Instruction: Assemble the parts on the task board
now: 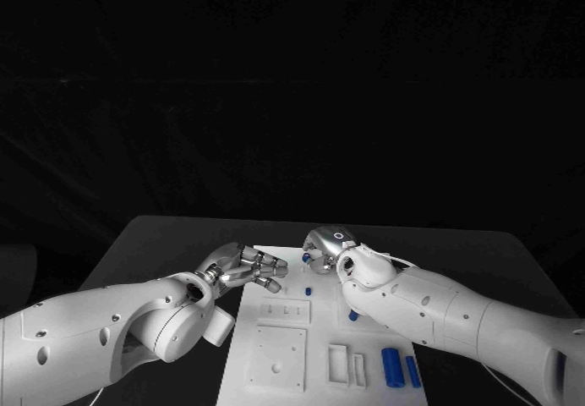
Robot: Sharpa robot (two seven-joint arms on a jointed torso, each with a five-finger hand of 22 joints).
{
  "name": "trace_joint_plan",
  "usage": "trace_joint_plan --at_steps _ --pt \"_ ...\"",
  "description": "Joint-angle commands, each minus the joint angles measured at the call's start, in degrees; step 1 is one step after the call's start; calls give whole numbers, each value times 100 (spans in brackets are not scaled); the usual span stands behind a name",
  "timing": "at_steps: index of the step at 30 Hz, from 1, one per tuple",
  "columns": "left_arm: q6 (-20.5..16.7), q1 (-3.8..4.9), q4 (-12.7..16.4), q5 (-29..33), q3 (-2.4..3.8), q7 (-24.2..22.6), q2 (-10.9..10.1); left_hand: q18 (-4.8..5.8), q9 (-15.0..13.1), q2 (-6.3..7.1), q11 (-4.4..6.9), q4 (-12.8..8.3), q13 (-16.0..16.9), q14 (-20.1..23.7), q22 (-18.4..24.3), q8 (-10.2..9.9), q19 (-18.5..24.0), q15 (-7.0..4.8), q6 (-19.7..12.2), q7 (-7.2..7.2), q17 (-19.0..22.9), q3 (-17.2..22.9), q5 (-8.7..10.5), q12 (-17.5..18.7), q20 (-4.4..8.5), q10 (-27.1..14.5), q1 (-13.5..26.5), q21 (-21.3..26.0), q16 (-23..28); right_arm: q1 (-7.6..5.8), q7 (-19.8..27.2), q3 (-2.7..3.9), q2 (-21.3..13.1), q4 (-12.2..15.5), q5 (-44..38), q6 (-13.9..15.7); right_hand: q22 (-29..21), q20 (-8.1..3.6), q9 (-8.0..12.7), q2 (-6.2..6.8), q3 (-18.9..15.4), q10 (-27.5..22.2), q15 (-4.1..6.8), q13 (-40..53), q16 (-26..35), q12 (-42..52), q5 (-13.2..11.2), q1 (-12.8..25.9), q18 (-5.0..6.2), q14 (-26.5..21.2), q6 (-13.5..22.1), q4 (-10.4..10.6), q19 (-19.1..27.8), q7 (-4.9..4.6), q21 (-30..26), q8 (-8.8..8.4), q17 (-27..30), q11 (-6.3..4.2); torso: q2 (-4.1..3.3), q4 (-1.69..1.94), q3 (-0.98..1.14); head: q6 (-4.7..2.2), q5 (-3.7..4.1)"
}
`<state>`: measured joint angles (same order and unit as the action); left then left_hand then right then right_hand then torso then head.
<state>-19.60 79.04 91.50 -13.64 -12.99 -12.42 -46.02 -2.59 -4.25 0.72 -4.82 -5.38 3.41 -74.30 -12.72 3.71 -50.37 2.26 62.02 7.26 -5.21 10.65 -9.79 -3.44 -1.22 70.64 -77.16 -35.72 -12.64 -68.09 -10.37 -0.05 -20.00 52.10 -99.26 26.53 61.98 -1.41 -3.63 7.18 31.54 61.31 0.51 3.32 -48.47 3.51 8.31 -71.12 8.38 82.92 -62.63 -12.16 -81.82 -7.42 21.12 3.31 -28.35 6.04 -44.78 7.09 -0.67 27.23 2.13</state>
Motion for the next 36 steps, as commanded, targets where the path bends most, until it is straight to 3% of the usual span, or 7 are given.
trace_joint_plan --at_steps 1,9,21,30,32,33,36 --pt "58 18 12 -20 6 -1 10 21 9 29 -6 8 -1 -7 6 -9 -28 22 -41 -6 8 34 29 5 -14 -37 19 -5 28 0 128 -2 -41 67 171 157 5 -1 9 29 -59 -42 -38 -3 -45 -20 57 -37 29 4 40 5 -56 6 -61 22 27 0 2 1 7 10 9" --pt "46 22 8 -19 7 4 -25 18 9 24 -5 7 -1 -6 14 -9 -28 21 -41 -5 9 46 28 4 -12 -39 -1 -9 30 -10 127 13 -353 536 214 288 34 -2 9 42 -74 -9 -35 -4 -66 -21 98 -43 30 3 24 16 -90 7 -109 22 47 -5 11 -25 6 -1 14" --pt "34 49 -42 -8 8 -14 -88 18 8 36 -7 3 -1 -5 20 -9 -23 22 -38 -4 10 48 27 5 -13 -39 -6 -18 32 -66 163 378 -1453 1778 335 73 263 -169 0 115 82 1148 160 17 -255 -20 249 24 -75 17 -42 42 -171 74 -102 28 -16 -293 43 -153 16 -18 10" --pt "55 57 -86 0 7 -28 -111 17 8 38 -6 -2 -2 -5 21 -8 -22 22 -34 -4 10 50 24 5 -12 -38 -13 -20 32 -93 152 493 -2060 2076 414 -718 341 -499 -4 215 -990 2444 478 539 -274 141 550 -45 -366 -7 71 219 -218 167 -175 38 -108 -699 78 -243 55 -1 55" --pt "61 58 -92 1 6 -27 -111 17 8 38 -6 -2 -2 -5 21 -8 -22 22 -34 -4 10 50 24 5 -12 -38 -13 -20 32 -91 138 508 -2109 2064 445 -881 352 -543 4 172 -1511 2240 491 1567 -320 887 543 -147 -442 0 158 257 -254 135 -208 18 -194 -744 78 -241 61 -4 58" --pt "64 58 -95 2 5 -27 -111 17 8 38 -6 -2 -2 -5 21 -8 -22 22 -34 -4 10 50 24 5 -12 -38 -13 -20 32 -88 128 513 -2126 2053 459 -962 409 -568 -11 -16 -1836 1612 523 2726 -401 1827 613 -211 -429 -14 164 340 -282 140 -209 47 -320 -719 76 -234 52 -6 70" --pt "71 58 -102 3 4 -27 -111 17 8 38 -6 -2 -2 -5 21 -8 -22 22 -34 -4 10 50 24 5 -12 -38 -13 -20 32 -77 103 523 -2147 1998 485 -1133 745 -515 -3 -12 -2056 1138 477 4224 -666 3331 550 -272 -436 -99 286 327 -304 144 274 40 -706 -712 73 -231 40 3 87"
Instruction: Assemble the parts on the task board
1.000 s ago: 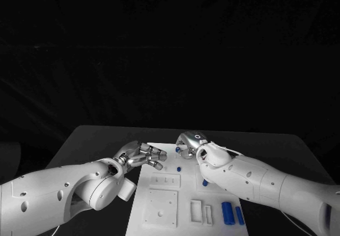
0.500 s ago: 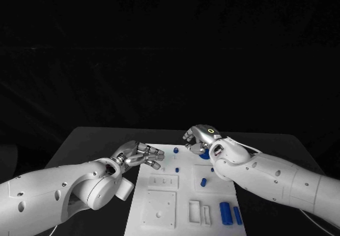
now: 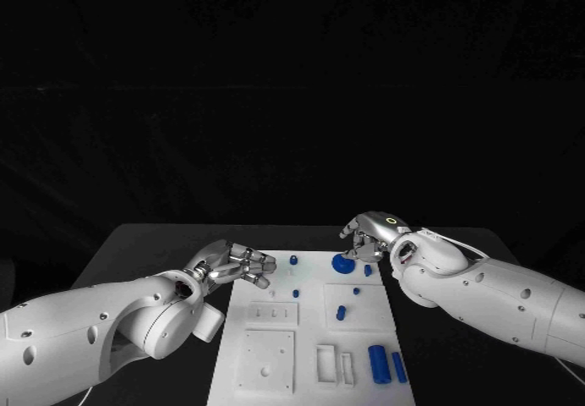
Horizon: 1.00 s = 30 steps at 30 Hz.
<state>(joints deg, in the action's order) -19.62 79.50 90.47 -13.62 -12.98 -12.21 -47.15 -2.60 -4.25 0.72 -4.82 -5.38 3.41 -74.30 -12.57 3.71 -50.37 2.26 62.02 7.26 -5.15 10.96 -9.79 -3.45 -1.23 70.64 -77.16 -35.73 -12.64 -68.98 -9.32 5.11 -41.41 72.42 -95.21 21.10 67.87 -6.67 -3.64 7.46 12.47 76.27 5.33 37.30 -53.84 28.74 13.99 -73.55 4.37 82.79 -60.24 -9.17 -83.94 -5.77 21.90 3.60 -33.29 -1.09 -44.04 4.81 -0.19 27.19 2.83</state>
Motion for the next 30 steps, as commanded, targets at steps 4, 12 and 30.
trace_joint_plan --at_steps 4,12,30 --pt "80 12 -6 2 2 -47 3 17 9 32 -8 -4 -2 -7 10 -10 -15 22 -35 -2 6 26 21 5 -13 -38 -8 -36 33 23 -24 12 39 -172 93 -711 526 52 0 -75 -241 -543 -43 1497 -269 1589 -29 -43 4 -126 112 47 -104 -26 666 6 -622 34 -3 -7 -15 11 38" --pt "103 11 -13 2 1 -43 16 17 9 32 -8 -4 -2 -7 10 -10 -15 22 -35 -2 6 26 21 5 -13 -38 -8 -36 33 83 -39 14 250 -567 111 -837 1055 116 3 -22 -294 -290 -102 2580 -685 3036 -12 -57 49 -64 218 223 -140 -56 1192 -3 -1765 90 -7 15 -18 43 79" --pt "140 11 -36 2 0 -28 24 17 8 27 -8 -7 -2 -5 21 -9 -3 23 -36 -3 6 29 23 5 -14 -39 1 -59 35 183 -25 15 517 -914 181 -895 1127 132 4 -72 -158 -214 -117 2821 -804 3371 -61 -12 62 -18 222 229 -143 -67 1555 -4 -2127 106 0 7 -21 84 107"
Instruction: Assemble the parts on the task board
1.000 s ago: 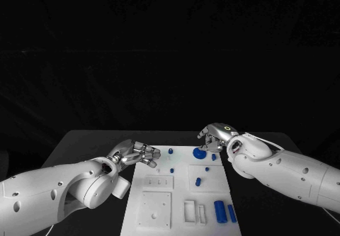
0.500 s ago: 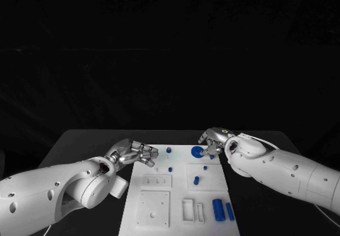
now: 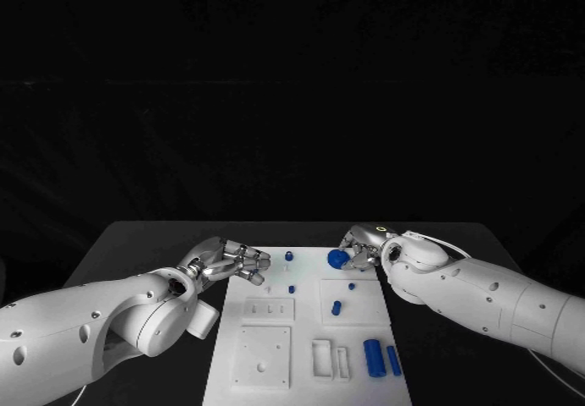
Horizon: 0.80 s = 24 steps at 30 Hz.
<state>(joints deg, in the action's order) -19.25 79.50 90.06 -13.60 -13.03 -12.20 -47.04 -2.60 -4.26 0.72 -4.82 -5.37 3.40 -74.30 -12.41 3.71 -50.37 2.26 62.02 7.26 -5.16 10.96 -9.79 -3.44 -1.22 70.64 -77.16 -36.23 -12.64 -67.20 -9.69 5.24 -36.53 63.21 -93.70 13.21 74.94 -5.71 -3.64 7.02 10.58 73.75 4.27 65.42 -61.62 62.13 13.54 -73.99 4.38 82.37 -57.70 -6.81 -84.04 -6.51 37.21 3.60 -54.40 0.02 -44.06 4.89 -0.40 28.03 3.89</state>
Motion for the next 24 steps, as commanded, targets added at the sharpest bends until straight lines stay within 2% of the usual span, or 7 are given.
trace_joint_plan --at_steps 1,5,9,14,18,24 --pt "105 11 4 0 4 -28 14 18 9 28 -8 -7 -2 -6 5 -9 -3 23 -36 -3 7 29 23 5 -14 -40 1 -8 35 6 10 3 40 7 32 -109 423 37 4 -25 34 47 -12 20 -33 46 -12 40 60 28 -32 -8 -135 9 48 -3 -28 -6 3 -4 0 7 5" --pt "92 11 9 0 4 -26 8 17 11 31 -14 -13 -2 -2 11 -12 2 25 -51 5 8 32 15 6 -14 -57 -4 -16 37 7 -5 3 76 -20 -20 -99 434 35 5 -44 69 58 -10 40 -52 68 50 56 56 33 -56 -11 -136 13 118 -3 -57 -9 4 -4 -5 16 32" --pt "91 11 15 0 4 -19 -10 16 12 35 -19 -16 -2 -3 11 -12 1 26 -54 8 7 32 15 7 -14 -70 -6 -18 36 8 -25 3 97 -54 -59 -84 432 34 6 -29 193 59 -9 45 -54 71 12 115 61 35 -62 -25 -117 14 177 -6 -84 -12 0 -13 0 22 37" --pt "84 11 18 0 4 -15 -13 16 12 35 -19 -16 -2 -3 11 -12 1 26 -54 8 7 32 15 7 -14 -70 -6 -18 36 8 -43 3 106 -67 -32 -90 432 35 6 -43 200 60 -9 44 -53 69 26 145 61 36 -64 0 -114 12 186 -5 -87 -10 0 -1 -7 37 58" --pt "84 11 15 0 4 -11 -13 14 11 40 -22 -14 -2 -5 17 -11 5 26 -63 9 7 31 15 7 -16 -80 -1 -25 35 8 -65 4 114 -47 -6 -92 433 37 5 -44 204 57 -10 41 -51 65 30 175 60 37 -62 31 -110 13 200 -4 -88 -10 -2 -7 0 46 60" --pt "94 11 10 0 4 -9 -8 14 11 40 -22 -14 -2 -5 17 -11 5 26 -63 9 7 31 15 7 -16 -80 -1 -25 35 8 -114 4 110 -47 9 6 433 37 8 -29 215 57 -11 38 -44 62 31 195 61 37 -15 84 -105 8 212 -7 -85 -7 1 0 -2 61 87"
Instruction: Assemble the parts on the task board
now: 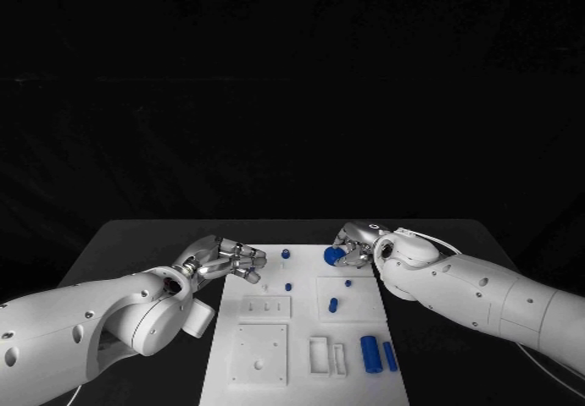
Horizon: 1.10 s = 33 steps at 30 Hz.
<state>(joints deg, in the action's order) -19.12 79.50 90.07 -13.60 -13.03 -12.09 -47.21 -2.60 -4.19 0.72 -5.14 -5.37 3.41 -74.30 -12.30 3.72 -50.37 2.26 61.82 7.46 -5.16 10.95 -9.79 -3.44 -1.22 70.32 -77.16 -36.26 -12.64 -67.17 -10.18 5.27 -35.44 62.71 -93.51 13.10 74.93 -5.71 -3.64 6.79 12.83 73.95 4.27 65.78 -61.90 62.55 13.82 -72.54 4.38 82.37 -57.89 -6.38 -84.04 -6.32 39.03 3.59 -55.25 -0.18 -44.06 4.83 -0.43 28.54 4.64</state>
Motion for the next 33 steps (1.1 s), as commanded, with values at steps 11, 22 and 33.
trace_joint_plan --at_steps 11,22,33 --pt "88 11 1 0 4 -15 10 14 5 40 10 -14 -2 -5 5 -11 5 26 -42 -11 7 31 15 7 -16 -49 -1 -23 35 4 -133 2 -8 20 28 100 436 44 17 42 155 10 -16 -47 -7 -28 149 82 79 37 242 121 -98 -31 55 -16 -2 21 1 3 7 24 27" --pt "133 11 2 0 4 14 3 14 5 40 10 -14 -2 -5 5 -11 5 26 -42 -11 7 31 15 7 -16 -49 -1 -23 35 4 -207 22 -18 35 133 345 461 65 29 97 91 2 -28 -75 -10 -34 173 102 117 41 610 381 -118 -55 172 -26 -8 38 0 -2 4 36 39" --pt "136 11 9 0 4 15 1 14 5 40 10 -14 -2 -5 5 -11 5 26 -42 -11 7 31 15 7 -16 -49 -1 -23 35 4 -231 57 18 -16 217 182 463 67 31 102 98 1 -29 -66 -19 -23 184 109 120 39 624 400 -114 -56 194 -28 -14 39 1 0 2 38 40"
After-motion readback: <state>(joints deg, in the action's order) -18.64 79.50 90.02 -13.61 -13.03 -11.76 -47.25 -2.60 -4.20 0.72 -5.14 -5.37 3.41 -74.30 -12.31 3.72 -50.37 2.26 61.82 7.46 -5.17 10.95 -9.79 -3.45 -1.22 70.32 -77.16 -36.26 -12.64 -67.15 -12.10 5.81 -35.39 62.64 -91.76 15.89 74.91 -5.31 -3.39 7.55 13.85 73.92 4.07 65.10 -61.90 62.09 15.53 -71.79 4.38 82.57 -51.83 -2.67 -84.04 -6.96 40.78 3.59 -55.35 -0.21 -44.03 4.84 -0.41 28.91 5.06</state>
